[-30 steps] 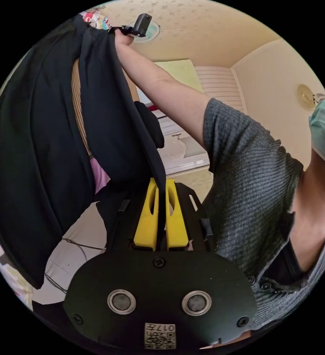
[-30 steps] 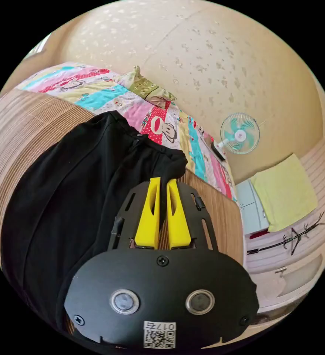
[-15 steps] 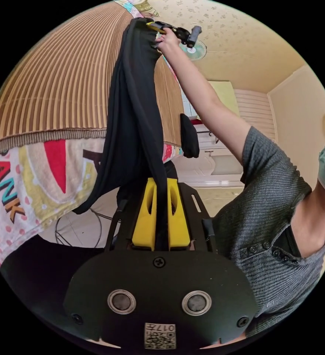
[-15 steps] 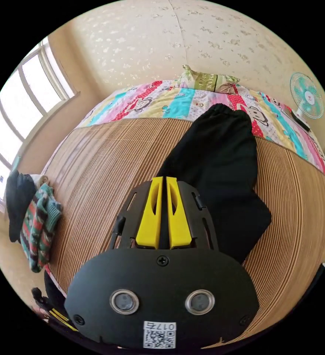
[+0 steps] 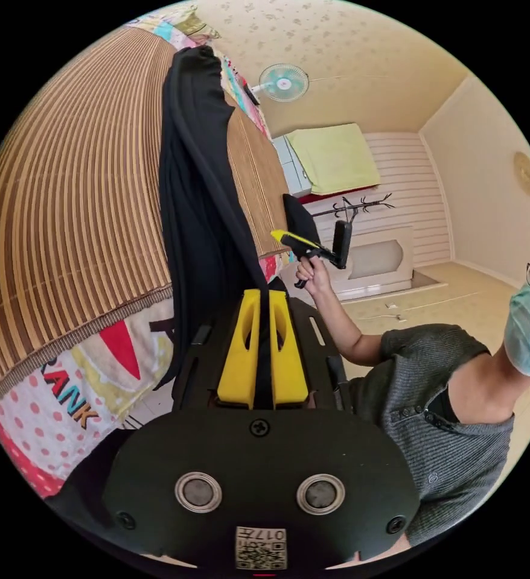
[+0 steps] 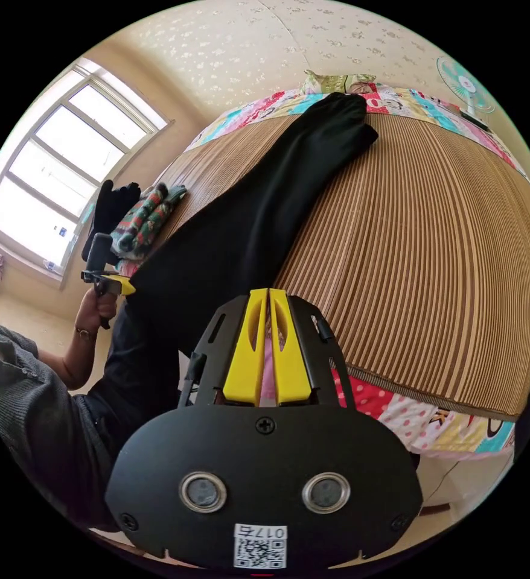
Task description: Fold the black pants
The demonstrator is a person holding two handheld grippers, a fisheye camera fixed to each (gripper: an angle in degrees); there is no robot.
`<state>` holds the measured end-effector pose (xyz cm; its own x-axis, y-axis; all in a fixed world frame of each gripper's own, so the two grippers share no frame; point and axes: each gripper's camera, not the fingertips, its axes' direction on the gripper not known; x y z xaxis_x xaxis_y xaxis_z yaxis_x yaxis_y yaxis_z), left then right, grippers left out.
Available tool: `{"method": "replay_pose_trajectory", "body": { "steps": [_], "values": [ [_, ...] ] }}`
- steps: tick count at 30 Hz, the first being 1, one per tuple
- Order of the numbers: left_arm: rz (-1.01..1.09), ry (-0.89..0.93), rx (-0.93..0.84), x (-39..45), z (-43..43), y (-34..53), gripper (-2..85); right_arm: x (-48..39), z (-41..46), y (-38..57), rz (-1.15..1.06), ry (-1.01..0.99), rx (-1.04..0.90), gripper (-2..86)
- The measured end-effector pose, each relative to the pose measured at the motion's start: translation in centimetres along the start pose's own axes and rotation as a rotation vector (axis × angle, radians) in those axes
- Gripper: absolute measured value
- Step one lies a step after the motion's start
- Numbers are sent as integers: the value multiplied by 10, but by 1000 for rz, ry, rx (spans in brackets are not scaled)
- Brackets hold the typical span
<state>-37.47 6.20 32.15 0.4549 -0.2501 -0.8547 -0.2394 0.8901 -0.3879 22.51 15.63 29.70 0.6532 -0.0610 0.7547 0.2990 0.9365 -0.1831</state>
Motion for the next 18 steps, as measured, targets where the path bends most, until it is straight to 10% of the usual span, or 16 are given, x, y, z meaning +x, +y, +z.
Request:
{"method": "replay_pose_trajectory", "body": {
  "steps": [18],
  "values": [
    [-169, -398, 31, 45, 38, 50, 45, 9, 80, 80, 122, -141, -159, 40]
  ]
}}
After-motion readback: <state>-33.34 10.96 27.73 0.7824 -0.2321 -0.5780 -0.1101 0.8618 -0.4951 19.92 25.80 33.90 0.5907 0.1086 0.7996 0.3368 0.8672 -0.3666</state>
